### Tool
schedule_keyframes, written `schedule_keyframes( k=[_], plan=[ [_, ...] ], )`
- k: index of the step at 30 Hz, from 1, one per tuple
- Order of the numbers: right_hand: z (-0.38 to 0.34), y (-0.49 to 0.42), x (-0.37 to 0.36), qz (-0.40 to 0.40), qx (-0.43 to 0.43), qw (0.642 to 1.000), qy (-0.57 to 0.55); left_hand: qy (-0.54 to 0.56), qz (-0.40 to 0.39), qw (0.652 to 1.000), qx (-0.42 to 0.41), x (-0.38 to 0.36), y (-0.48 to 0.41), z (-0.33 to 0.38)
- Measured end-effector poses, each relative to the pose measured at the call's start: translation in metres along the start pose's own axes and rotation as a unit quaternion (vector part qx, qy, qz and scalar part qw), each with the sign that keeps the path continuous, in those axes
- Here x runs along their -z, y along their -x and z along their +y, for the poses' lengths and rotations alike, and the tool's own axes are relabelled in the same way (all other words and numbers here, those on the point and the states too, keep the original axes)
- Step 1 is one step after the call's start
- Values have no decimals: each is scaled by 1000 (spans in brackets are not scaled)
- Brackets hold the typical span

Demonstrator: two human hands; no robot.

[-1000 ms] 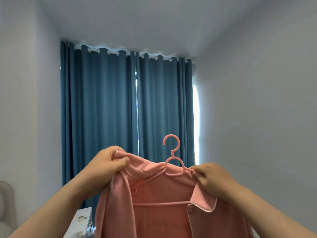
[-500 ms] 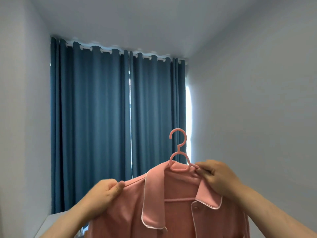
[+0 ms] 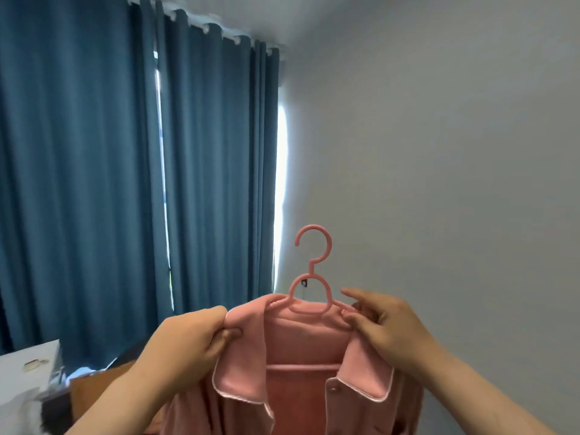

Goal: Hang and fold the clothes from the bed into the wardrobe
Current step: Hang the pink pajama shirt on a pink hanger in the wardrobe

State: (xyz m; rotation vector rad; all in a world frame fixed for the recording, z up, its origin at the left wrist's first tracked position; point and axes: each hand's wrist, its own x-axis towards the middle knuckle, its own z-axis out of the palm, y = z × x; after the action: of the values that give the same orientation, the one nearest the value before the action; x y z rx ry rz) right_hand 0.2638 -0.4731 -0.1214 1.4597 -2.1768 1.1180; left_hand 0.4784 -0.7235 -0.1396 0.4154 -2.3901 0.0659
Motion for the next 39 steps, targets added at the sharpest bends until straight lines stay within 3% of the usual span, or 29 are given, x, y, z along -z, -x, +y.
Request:
schedule_keyframes(
  k=[5, 10, 17, 26, 33, 39],
  plan=[
    [34, 55, 14, -183, -114, 976, 8, 96, -3, 995, -36, -62, 31, 8],
    [89, 106, 21, -260, -203, 944, 8, 155, -96, 982, -48, -126, 36, 34],
    [222, 163, 15, -182, -340, 922, -24, 163, -151, 973, -53, -260, -9, 118],
    [502, 227, -25, -128, -469, 874, -4, 156, -235, 959, -42, -570, -55, 262],
    [718, 294, -110, -70, -519, 851, 21, 115, -300, 945, -64, -817, -53, 329],
    [845, 340, -180, -52, -518, 851, 72, 50, -327, 939, -96, -957, -41, 358]
  ],
)
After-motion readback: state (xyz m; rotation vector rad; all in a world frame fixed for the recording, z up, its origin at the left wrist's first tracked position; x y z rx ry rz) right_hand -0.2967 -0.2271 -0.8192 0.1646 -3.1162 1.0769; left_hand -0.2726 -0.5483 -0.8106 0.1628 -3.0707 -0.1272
